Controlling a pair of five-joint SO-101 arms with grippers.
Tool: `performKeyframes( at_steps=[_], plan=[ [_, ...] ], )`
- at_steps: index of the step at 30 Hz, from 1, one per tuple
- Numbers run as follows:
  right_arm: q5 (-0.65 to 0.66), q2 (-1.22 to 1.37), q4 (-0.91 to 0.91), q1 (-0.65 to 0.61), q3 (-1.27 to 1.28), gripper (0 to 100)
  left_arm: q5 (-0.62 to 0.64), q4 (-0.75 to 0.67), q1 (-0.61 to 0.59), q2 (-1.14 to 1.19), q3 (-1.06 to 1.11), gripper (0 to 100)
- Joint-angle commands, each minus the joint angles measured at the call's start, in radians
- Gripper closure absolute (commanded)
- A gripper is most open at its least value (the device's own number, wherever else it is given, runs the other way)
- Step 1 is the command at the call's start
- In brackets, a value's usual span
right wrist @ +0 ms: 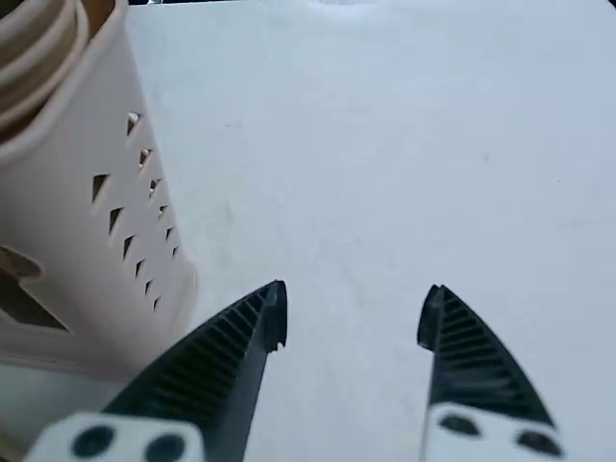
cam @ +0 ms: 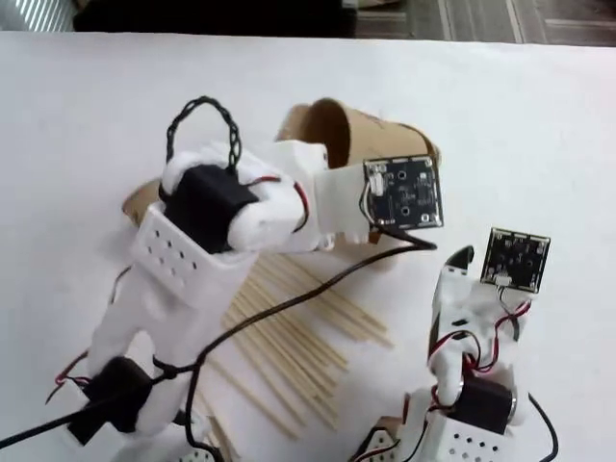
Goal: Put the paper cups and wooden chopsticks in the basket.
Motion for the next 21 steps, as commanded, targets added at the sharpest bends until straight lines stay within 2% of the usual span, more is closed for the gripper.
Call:
performKeyframes(
  at_steps=[1, 5, 16, 21],
  plan=[
    [-0.005, -0.012, -0.018, 0.013, -0.006, 77.2, 0.020, -0.029, 0.005, -0.044, 0.014, 80],
    [-0.005, -0.012, -0.018, 0.013, -0.006, 77.2, 0.140, -0.072, 0.005, -0.047, 0.012, 73],
    [-0.005, -0.012, -0.018, 0.013, -0.006, 77.2, 0.157, -0.203, 0.004, -0.044, 0.014, 79],
    [-0.005, -0.012, -0.018, 0.013, -0.006, 77.2, 0.249, -0.203, 0.004, -0.042, 0.014, 79]
  ],
)
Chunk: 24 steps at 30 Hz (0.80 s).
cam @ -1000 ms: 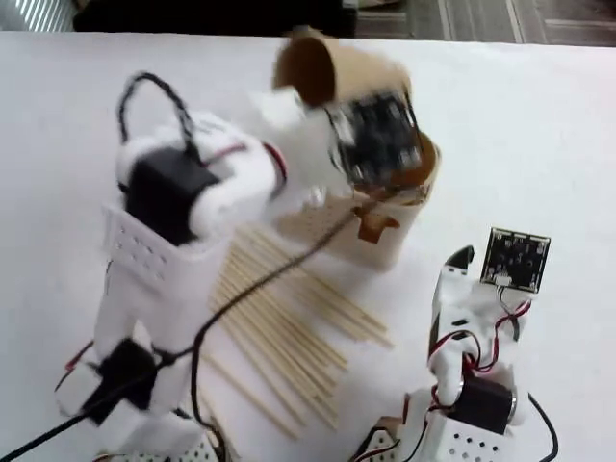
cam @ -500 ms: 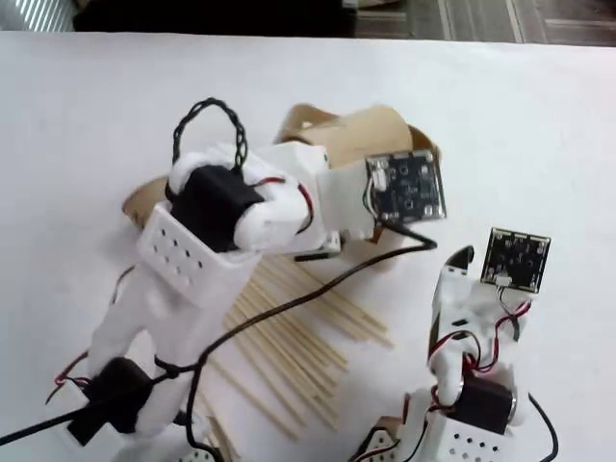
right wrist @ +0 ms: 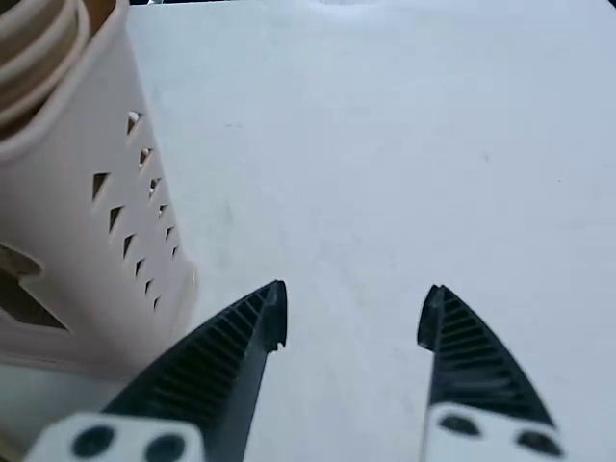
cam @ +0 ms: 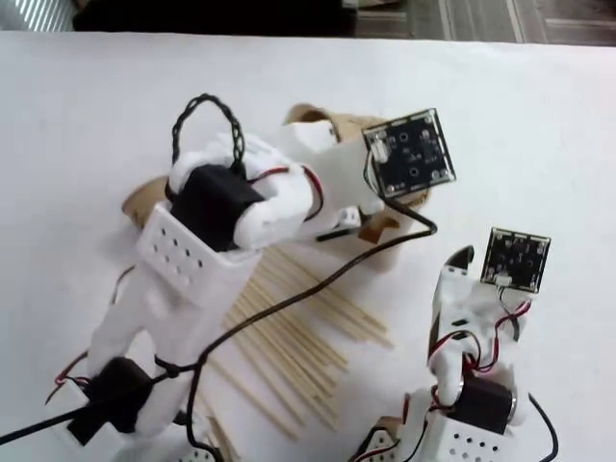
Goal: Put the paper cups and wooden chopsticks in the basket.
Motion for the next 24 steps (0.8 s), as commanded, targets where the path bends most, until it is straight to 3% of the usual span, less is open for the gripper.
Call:
performKeyframes(
  at_steps=[1, 7, 15, 19, 24],
  plan=[
    [-0.005, -0.012, -0.018, 0.012, -0.006, 77.2, 0.057, -0.029, 0.004, -0.044, -0.003, 79],
    [-0.005, -0.012, -0.018, 0.012, -0.006, 77.2, 0.087, -0.095, 0.004, -0.036, 0.005, 85],
    [-0.005, -0.012, -0.018, 0.012, -0.006, 77.2, 0.089, -0.175, 0.004, -0.035, 0.005, 85],
    [-0.005, -0.012, -0.018, 0.012, -0.006, 77.2, 0.089, -0.163, 0.002, -0.047, -0.002, 85],
    [-0.005, -0.012, -0.018, 0.012, -0.006, 77.2, 0.089, -0.034, -0.088, -0.067, -0.061, 85]
  ],
)
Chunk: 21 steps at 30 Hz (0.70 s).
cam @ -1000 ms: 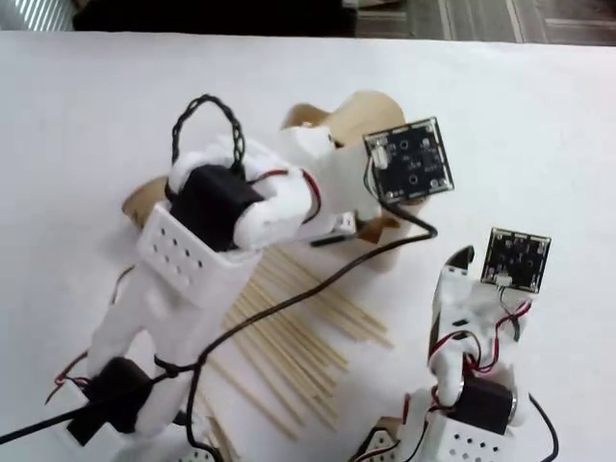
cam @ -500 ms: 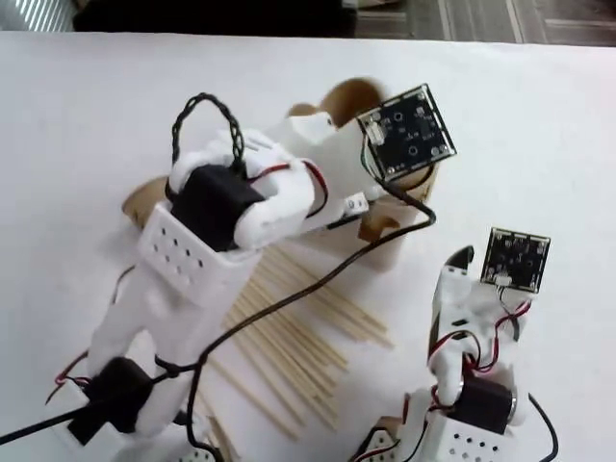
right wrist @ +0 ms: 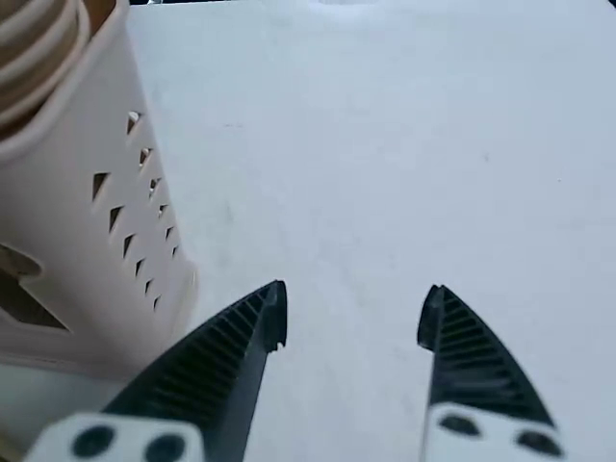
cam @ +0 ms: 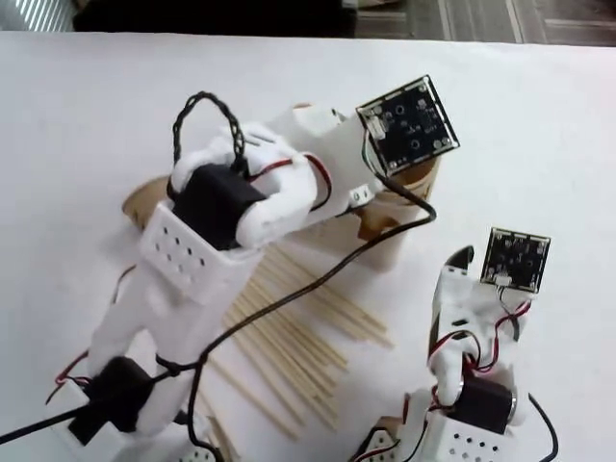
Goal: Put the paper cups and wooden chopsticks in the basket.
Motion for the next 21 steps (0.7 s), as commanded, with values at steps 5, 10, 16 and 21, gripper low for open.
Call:
performKeyframes(
  at_steps=[5, 10, 16, 21],
  plan=[
    [-0.005, -0.012, -0.018, 0.010, -0.006, 77.2, 0.015, 0.209, -0.236, -0.096, -0.064, 85],
    [-0.005, -0.007, -0.018, 0.010, -0.006, 77.2, -0.046, 0.288, -0.469, -0.096, -0.048, 85],
    [-0.005, -0.005, -0.018, 0.008, -0.006, 77.2, -0.161, 0.242, -0.739, -0.093, 0.109, 76],
    [-0.005, -0.005, -0.018, 0.008, -0.006, 77.2, -0.287, 0.063, -0.875, -0.093, 0.353, 75]
  ],
)
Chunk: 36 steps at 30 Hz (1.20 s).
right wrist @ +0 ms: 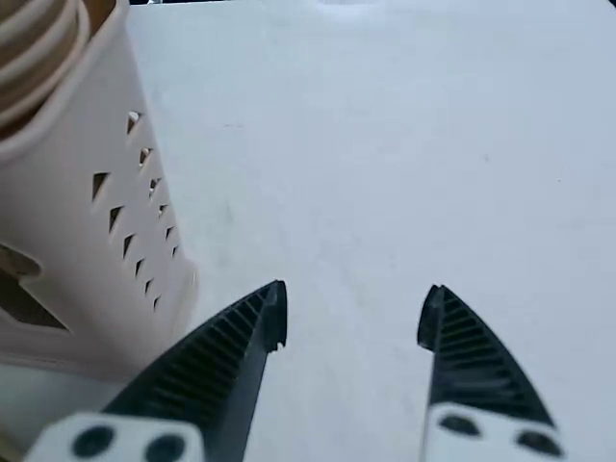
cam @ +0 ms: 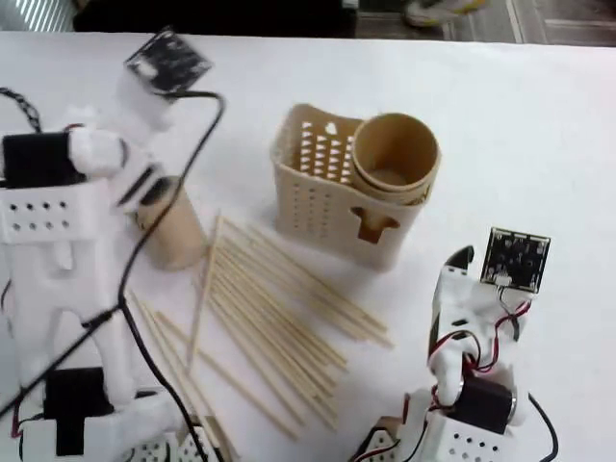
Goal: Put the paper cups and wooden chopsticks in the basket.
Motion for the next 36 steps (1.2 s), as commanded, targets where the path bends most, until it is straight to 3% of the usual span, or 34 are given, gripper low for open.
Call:
performKeyframes(
  at_steps=[1, 7, 12, 16, 21, 29, 36],
  plan=[
    [-0.005, -0.005, -0.018, 0.008, -0.006, 77.2, -0.101, -0.137, -0.077, -0.038, 0.157, 75],
    [-0.005, -0.005, -0.018, 0.008, -0.005, 77.2, -0.201, -0.258, -0.081, -0.036, 0.331, 73],
    [-0.005, -0.005, -0.018, 0.010, -0.005, 77.2, -0.195, -0.285, -0.079, 0.002, 0.330, 68],
    [-0.005, -0.005, -0.018, 0.010, -0.005, 77.2, -0.193, -0.279, -0.085, 0.173, 0.233, 68],
    [-0.005, -0.005, -0.018, 0.010, -0.005, 77.2, -0.138, -0.147, -0.091, 0.438, -0.058, 68],
    [0.026, -0.005, -0.018, 0.007, -0.002, 77.3, -0.170, 0.127, -0.074, 0.817, -0.559, 68],
    [0.035, -0.012, -0.079, 0.005, 0.044, 77.4, -0.359, 0.129, -0.058, 0.849, -0.463, 70]
  ],
)
